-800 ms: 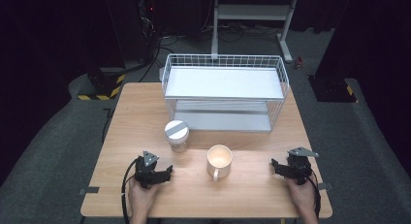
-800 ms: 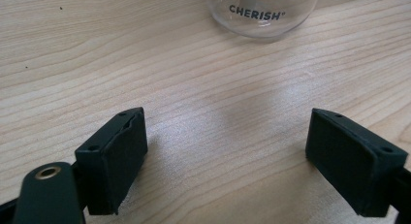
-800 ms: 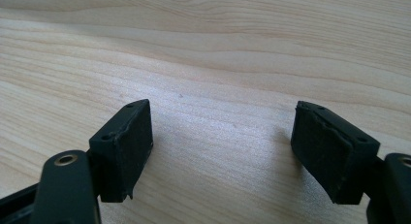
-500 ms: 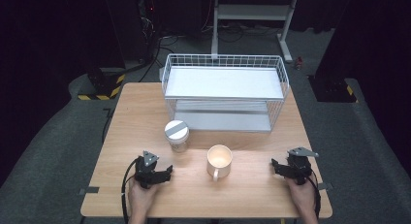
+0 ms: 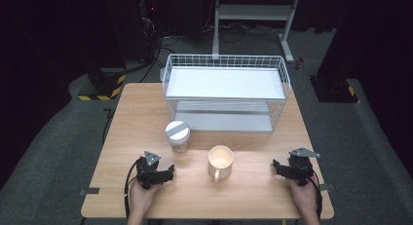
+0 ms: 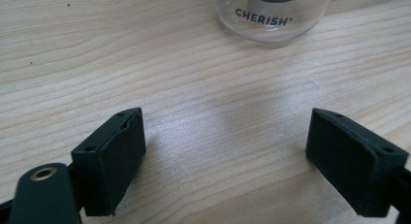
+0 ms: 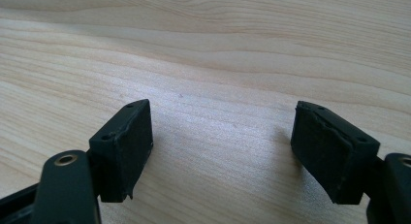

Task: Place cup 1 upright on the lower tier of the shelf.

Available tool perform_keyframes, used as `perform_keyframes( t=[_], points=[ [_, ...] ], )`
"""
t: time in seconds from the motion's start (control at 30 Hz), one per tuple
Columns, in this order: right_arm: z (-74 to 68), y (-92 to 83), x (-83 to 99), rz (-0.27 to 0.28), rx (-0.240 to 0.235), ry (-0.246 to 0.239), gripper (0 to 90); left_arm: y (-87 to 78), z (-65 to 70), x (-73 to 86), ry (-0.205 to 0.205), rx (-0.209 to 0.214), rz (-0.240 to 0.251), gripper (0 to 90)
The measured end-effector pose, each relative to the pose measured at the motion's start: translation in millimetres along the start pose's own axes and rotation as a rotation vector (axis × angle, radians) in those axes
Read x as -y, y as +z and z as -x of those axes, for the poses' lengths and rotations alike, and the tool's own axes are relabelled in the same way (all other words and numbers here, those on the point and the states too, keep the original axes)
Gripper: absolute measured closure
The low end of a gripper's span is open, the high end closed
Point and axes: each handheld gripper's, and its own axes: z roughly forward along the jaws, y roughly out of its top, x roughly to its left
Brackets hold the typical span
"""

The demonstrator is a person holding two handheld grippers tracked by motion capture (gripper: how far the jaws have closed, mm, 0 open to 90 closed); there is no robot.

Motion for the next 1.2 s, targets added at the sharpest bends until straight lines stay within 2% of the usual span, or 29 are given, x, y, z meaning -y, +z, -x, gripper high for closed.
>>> perform_keyframes(
  t=[0.1,0.27,0.43,0.53,0.7,1.2],
  points=[
    [0.0,0.0,0.0,0.000,0.000,0.000,22.9,-0.4,-1.3,0.4,-0.003,0.008,0.004,15.1],
    [-0.1,-0.1,0.0,-0.001,0.000,0.001,22.9,-0.5,1.6,0.2,0.004,-0.020,0.004,15.2],
    [-0.2,0.0,0.0,-0.001,0.000,0.002,23.0,-1.8,1.5,0.7,0.019,0.021,0.010,15.1],
    [0.0,0.0,0.0,0.000,0.000,0.000,22.9,-4.0,2.2,0.0,0.007,0.044,0.023,14.5],
    [0.0,0.0,0.0,0.000,0.000,0.000,22.9,-6.4,3.5,-4.9,0.019,0.056,0.031,12.7],
    [-0.2,-0.1,0.0,-0.001,0.000,0.002,22.9,-3.7,7.7,-19.8,-0.003,0.104,0.052,5.0]
  ],
)
